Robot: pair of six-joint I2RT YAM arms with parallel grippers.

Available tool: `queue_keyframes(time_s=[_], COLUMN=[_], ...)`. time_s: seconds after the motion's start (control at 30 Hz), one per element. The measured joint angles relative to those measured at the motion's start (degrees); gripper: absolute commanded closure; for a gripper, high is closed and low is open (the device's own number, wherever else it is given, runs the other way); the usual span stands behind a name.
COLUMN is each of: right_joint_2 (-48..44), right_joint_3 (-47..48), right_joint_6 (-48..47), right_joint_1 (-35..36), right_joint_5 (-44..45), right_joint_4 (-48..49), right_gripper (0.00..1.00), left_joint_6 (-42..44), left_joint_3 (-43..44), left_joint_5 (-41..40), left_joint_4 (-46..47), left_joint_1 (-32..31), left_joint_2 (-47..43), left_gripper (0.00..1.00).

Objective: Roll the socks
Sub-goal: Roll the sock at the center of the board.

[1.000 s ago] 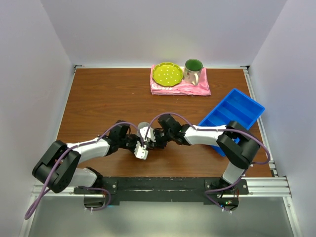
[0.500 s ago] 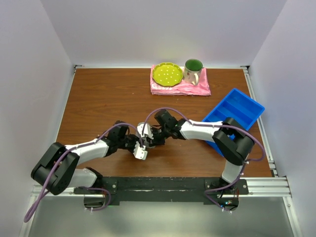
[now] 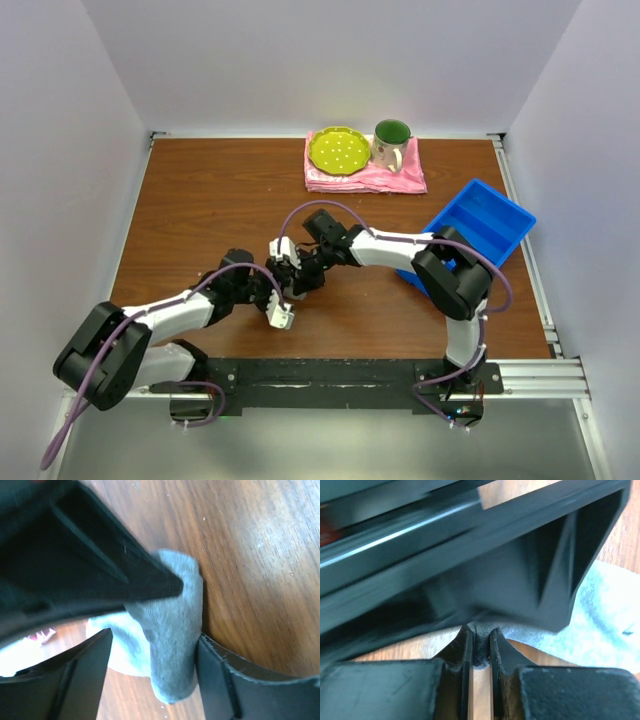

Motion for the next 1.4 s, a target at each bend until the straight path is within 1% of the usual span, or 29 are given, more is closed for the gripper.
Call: queue_keyframes(time_s=[0.1, 0.17, 0.2, 0.27, 0.5, 0.77, 0.9, 1.0, 1.03, 1.1, 1.13, 1.27, 1.33, 1.4], right_joint_2=[2.25, 3.37, 4.04, 5.18, 10.1, 15.39, 17.49, 19.28, 20.0, 21.42, 21.88, 22.77, 23.08, 23.17], right_joint_3=[2.43, 3.89, 4.55, 5.92, 11.91, 17.07, 18.88, 20.79, 21.64, 23.3, 23.8, 25.42, 25.94, 26.18], right_joint_6=[1.92, 3.23, 3.85, 4.87, 8.66, 13.84, 16.2, 17.49, 17.84, 18.36, 18.51, 18.69, 18.67, 18.67], right_joint_1=[-0.48, -0.94, -1.16, -1.62, -2.47, -4.55, -5.9, -6.93, -7.26, -7.8, -7.96, -8.37, -8.48, -8.63], right_joint_5=[-1.4, -2.38, -2.91, -3.91, -7.93, -13.68, -16.26, -17.84, -18.27, -19.37, -19.61, -19.98, -19.98, -19.96], right_joint_4=[-1.09, -1.9, -2.23, -3.15, -7.23, -9.86, -10.69, -11.74, -12.2, -12.9, -13.16, -14.86, -15.45, -15.82], right_gripper=[1.0, 1.0, 1.0, 1.0, 1.0, 1.0, 1.0, 1.0, 1.0, 1.0, 1.0, 1.0, 1.0, 1.0], left_joint_6=[1.49, 2.62, 3.21, 3.58, 4.2, 8.41, 10.84, 12.31, 12.61, 13.09, 13.44, 14.38, 14.58, 14.84], left_joint_3=[-0.24, -0.24, -0.24, -0.31, -1.57, -3.58, -4.44, -4.68, -4.7, -4.7, -4.7, -4.57, -4.42, -4.11], left_joint_5=[-0.31, -0.31, -0.31, -0.52, -3.52, -5.49, -5.79, -6.08, -6.29, -6.62, -6.73, -7.41, -7.82, -8.2], left_joint_4=[-0.22, -0.76, -1.09, -1.62, -1.99, -1.49, -0.63, -0.57, -0.66, -1.05, -1.18, -1.77, -2.03, -2.89], left_joint_1=[-0.09, -0.02, -0.02, 0.09, 0.39, 0.37, 0.26, 0.02, -0.04, -0.07, -0.11, -0.37, -0.42, -0.48], left_joint_2=[-0.74, -1.38, -1.73, -2.4, -4.59, -6.71, -7.04, -7.08, -7.06, -6.88, -6.73, -6.14, -5.97, -5.53], left_gripper=[0.15, 0.07, 0.07, 0.02, 0.01, 0.0, 0.03, 0.1, 0.15, 0.19, 0.22, 0.27, 0.34, 0.38])
